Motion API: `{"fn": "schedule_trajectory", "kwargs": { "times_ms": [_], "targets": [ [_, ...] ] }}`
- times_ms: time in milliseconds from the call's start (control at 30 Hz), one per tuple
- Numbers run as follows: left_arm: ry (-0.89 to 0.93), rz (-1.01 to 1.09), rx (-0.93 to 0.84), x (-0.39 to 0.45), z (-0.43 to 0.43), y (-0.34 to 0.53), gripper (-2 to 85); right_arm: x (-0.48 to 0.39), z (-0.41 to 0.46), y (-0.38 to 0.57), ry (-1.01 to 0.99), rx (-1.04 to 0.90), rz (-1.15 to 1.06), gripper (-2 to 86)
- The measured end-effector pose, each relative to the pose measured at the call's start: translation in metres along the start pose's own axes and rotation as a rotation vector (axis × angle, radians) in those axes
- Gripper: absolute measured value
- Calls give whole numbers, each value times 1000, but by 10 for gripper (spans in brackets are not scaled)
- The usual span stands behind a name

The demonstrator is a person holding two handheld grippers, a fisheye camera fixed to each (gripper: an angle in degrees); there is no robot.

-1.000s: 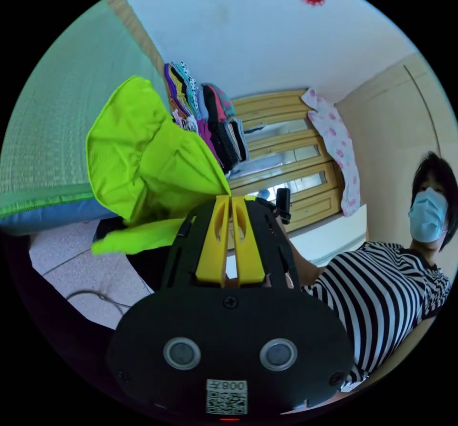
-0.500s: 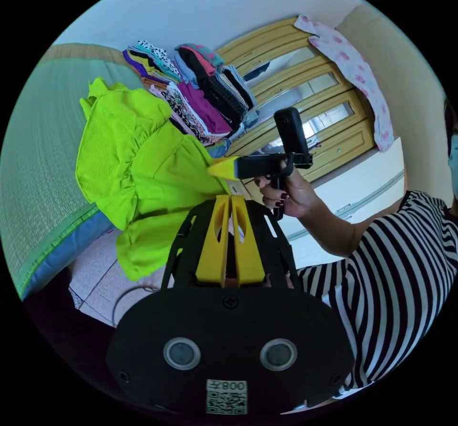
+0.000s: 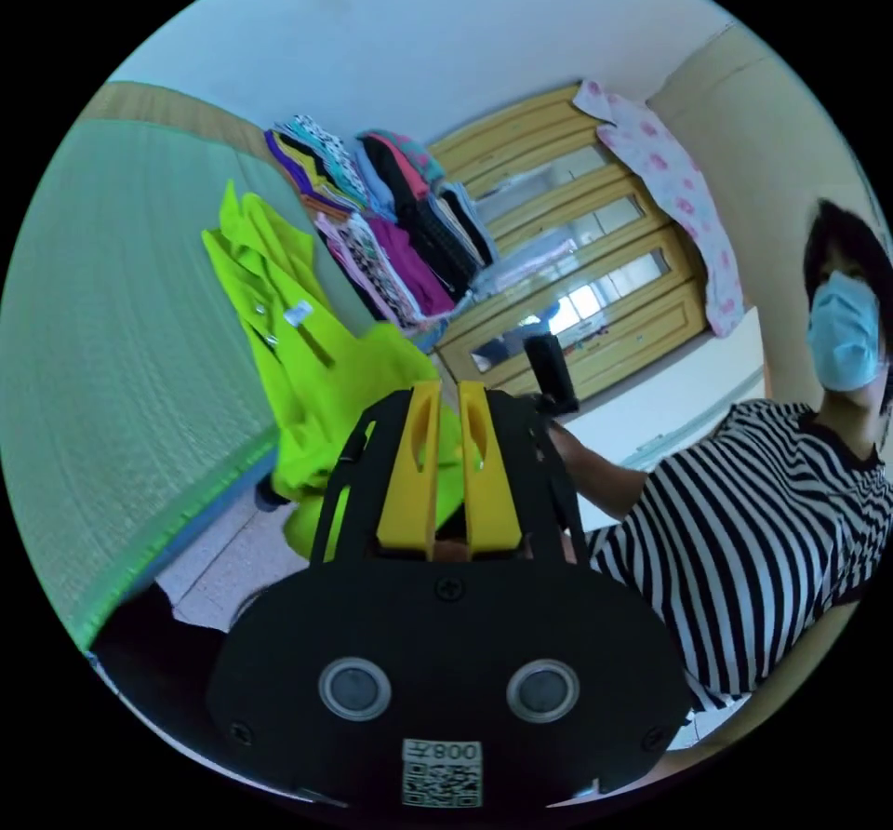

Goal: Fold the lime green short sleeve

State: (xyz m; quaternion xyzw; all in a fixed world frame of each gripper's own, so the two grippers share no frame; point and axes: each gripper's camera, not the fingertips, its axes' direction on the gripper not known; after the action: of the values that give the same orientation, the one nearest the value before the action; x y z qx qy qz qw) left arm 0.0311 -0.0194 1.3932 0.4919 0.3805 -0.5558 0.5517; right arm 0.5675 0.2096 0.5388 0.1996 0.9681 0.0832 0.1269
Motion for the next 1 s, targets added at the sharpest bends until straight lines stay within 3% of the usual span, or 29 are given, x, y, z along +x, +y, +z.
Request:
{"fn": "schedule_trajectory", "kwargs": {
  "times_ms": [533, 733, 1000],
  "targets": [
    [-451, -132, -169, -37, 86, -128, 91, 9, -66, 5, -154, -24, 29, 4],
    [-522, -179, -268, -26, 111, -105, 22, 17, -102, 5, -196, -16, 49, 4],
    [-377, -197, -90, 32, 63, -38, 5, 6, -163, 7, -191, 24, 32, 4]
  ]
}}
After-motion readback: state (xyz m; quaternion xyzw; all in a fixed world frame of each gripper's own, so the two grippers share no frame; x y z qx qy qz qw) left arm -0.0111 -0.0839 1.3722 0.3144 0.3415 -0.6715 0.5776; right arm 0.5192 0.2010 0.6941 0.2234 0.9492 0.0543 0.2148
